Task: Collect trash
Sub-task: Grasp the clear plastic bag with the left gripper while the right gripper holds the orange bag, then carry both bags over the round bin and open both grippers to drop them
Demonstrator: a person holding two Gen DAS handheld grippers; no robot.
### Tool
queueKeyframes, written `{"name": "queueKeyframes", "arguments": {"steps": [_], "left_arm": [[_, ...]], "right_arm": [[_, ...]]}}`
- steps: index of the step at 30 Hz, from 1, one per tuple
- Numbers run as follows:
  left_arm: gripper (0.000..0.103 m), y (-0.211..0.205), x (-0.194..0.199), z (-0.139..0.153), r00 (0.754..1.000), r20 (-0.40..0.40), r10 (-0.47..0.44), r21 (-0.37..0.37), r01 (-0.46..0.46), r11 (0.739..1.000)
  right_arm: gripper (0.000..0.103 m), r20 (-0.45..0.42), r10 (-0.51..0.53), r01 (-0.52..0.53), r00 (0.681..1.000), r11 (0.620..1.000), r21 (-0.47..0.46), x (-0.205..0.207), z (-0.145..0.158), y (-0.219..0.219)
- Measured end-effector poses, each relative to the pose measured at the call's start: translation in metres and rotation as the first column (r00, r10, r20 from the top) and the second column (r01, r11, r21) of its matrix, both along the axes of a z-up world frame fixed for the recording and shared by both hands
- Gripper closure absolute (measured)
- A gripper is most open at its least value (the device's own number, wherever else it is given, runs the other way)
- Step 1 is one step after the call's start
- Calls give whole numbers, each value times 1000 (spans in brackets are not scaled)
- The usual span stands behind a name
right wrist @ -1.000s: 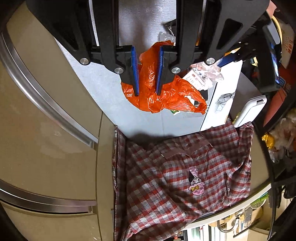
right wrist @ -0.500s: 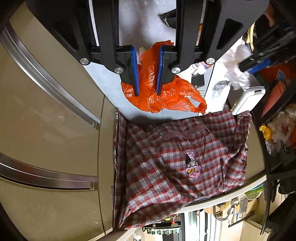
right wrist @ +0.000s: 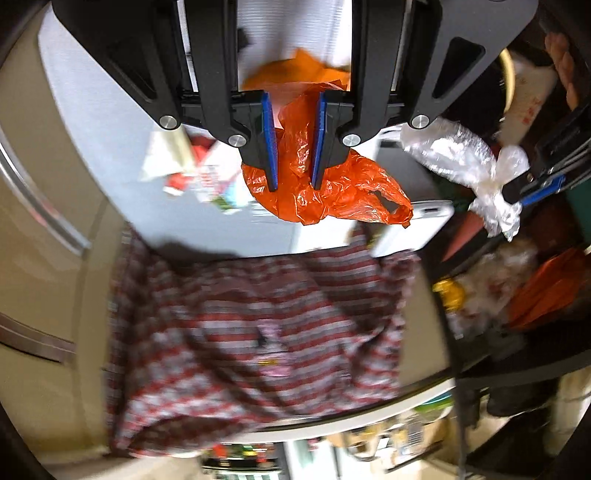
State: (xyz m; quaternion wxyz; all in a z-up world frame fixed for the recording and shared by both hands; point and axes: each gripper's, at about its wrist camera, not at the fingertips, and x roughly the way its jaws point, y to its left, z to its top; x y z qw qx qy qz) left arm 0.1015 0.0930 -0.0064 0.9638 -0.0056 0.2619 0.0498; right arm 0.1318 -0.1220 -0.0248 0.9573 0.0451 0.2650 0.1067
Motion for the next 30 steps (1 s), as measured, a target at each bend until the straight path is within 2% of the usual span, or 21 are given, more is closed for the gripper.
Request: {"name": "queueKeyframes", "arguments": {"steps": [4, 14, 20, 26, 28, 29, 30], "left_arm": [[71, 32, -16, 2, 996, 9, 93, 12, -93, 996], [71, 114, -49, -18, 972, -41, 233, -66, -236, 970], [71, 144, -54, -34, 960, -92, 266, -95, -274, 957], [70, 161, -52, -44, 950, -119, 288, -84, -299, 951], [64, 166, -51, -46, 944, -125, 304, -72, -315, 947], [49, 168, -50, -47, 938, -127, 324, -58, -333, 941], [26, 169, -52, -47, 931, -122, 345, -43, -352, 935]], "right_arm": [[85, 1, 93, -93, 996, 995, -19, -8, 2, 46], [85, -26, 287, -288, 958, 957, -42, -17, -5, 144], [85, -58, 361, -364, 931, 930, -57, -21, -14, 190], [85, -87, 389, -395, 917, 916, -65, -16, -24, 215], [83, -93, 396, -402, 914, 914, -61, -16, -26, 220], [80, -98, 404, -410, 910, 910, -56, -15, -27, 222], [79, -99, 410, -416, 907, 908, -50, -15, -27, 224]]}}
